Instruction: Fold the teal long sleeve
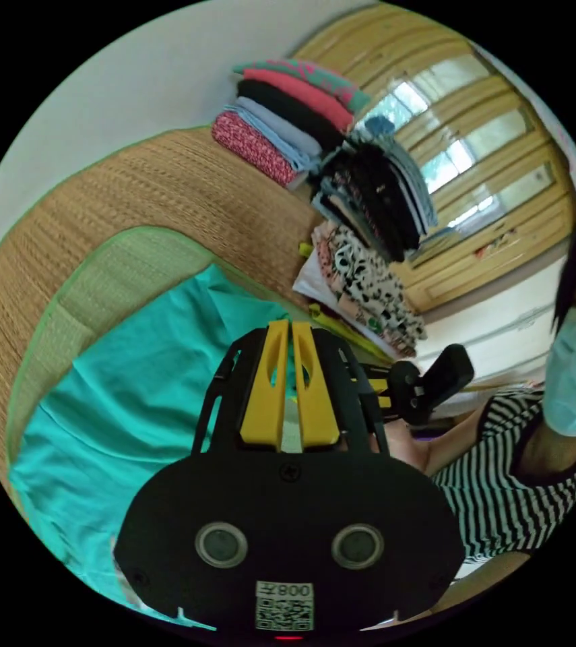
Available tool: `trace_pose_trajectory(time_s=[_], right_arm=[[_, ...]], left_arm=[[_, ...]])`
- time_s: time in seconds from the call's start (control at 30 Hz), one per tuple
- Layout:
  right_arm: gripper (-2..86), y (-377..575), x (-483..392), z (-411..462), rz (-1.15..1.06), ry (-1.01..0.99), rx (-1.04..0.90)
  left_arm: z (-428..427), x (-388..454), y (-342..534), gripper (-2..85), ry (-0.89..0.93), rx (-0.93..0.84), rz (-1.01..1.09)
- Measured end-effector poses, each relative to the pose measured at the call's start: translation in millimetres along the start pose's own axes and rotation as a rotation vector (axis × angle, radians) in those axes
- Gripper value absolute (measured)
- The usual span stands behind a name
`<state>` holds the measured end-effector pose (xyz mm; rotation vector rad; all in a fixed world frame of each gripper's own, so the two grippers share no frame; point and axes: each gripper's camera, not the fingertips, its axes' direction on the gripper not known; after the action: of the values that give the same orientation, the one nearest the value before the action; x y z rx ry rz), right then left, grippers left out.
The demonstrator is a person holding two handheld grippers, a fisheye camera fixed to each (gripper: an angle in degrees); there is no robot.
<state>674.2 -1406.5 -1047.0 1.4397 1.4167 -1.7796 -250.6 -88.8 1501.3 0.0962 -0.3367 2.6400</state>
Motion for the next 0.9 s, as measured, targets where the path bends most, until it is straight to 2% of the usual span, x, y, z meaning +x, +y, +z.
trace_pose_trajectory(time_s=[0.1,0.2,0.27,0.57,0.9], right_arm=[[2.0,4,-12,3,-0.053,0.014,0.049],[2.0,4,-27,9,-0.133,0.023,0.07],[2.0,1,-41,17,-0.177,-0.052,0.061],[2.1,-3,-119,69,-0.363,-0.28,0.006],[2.0,6,-170,132,-0.431,-0.458,-0.06]], left_arm=[[-59,1,26,0.7,0.116,0.131,-0.094],[-118,12,54,0.6,0.135,0.221,-0.142],[-152,20,71,0.6,0.137,0.252,-0.162],[-312,53,168,0.7,0.076,0.336,-0.281],[-445,96,269,0.7,0.012,0.399,-0.41]])
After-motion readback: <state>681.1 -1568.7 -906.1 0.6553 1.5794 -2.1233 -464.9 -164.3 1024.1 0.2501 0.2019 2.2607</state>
